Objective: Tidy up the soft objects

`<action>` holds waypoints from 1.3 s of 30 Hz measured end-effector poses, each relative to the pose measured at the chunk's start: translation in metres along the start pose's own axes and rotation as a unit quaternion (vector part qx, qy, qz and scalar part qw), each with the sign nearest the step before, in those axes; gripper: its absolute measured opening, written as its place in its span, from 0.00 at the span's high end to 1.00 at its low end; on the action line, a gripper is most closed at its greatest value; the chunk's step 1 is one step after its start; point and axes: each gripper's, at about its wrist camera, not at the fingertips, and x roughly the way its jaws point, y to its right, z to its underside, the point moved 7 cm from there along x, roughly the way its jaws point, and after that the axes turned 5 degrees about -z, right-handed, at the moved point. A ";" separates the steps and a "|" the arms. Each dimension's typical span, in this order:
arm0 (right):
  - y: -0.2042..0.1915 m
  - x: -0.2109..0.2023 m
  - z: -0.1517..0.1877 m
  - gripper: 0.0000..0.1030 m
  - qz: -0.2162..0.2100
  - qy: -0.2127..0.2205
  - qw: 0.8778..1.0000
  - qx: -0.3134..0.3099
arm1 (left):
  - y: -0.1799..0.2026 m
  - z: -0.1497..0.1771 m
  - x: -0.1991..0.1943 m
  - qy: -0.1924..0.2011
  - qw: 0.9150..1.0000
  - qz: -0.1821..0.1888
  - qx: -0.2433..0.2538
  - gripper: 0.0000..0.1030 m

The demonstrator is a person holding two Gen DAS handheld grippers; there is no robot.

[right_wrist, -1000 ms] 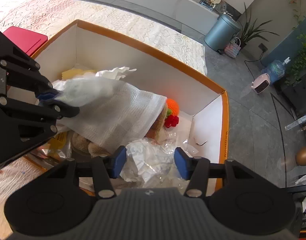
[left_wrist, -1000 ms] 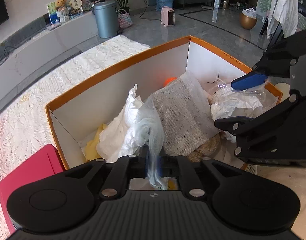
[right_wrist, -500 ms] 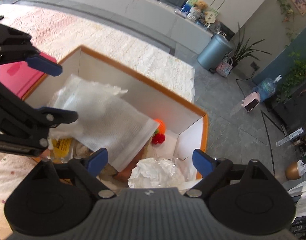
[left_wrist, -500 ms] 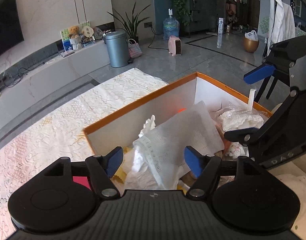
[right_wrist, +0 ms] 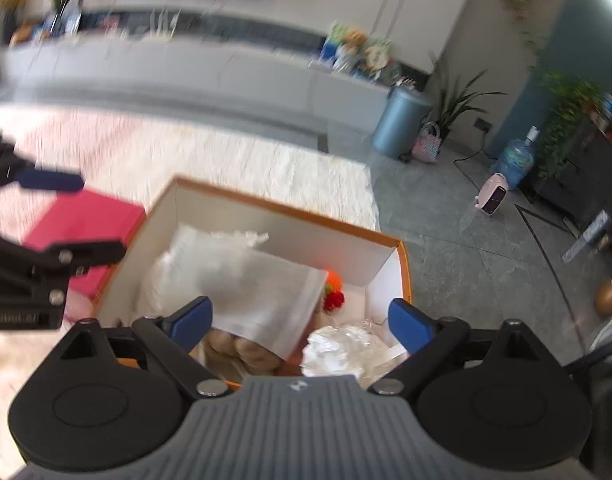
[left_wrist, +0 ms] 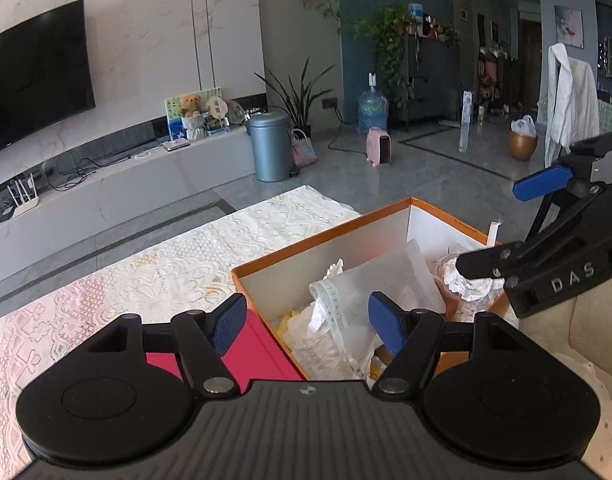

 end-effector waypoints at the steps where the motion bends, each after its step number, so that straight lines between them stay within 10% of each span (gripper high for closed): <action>1: -0.002 -0.004 0.003 0.06 -0.002 0.014 1.000 0.014 | -0.002 0.004 -0.005 0.003 1.000 -0.002 -0.003 0.22; 27: -0.067 -0.054 0.116 0.03 0.027 0.203 0.963 0.174 | -0.003 0.083 -0.070 0.102 0.979 -0.148 -0.094 0.08; 39: -0.067 -0.025 0.124 0.03 0.004 0.142 0.973 0.181 | -0.006 0.099 -0.055 0.051 0.981 -0.148 -0.119 0.05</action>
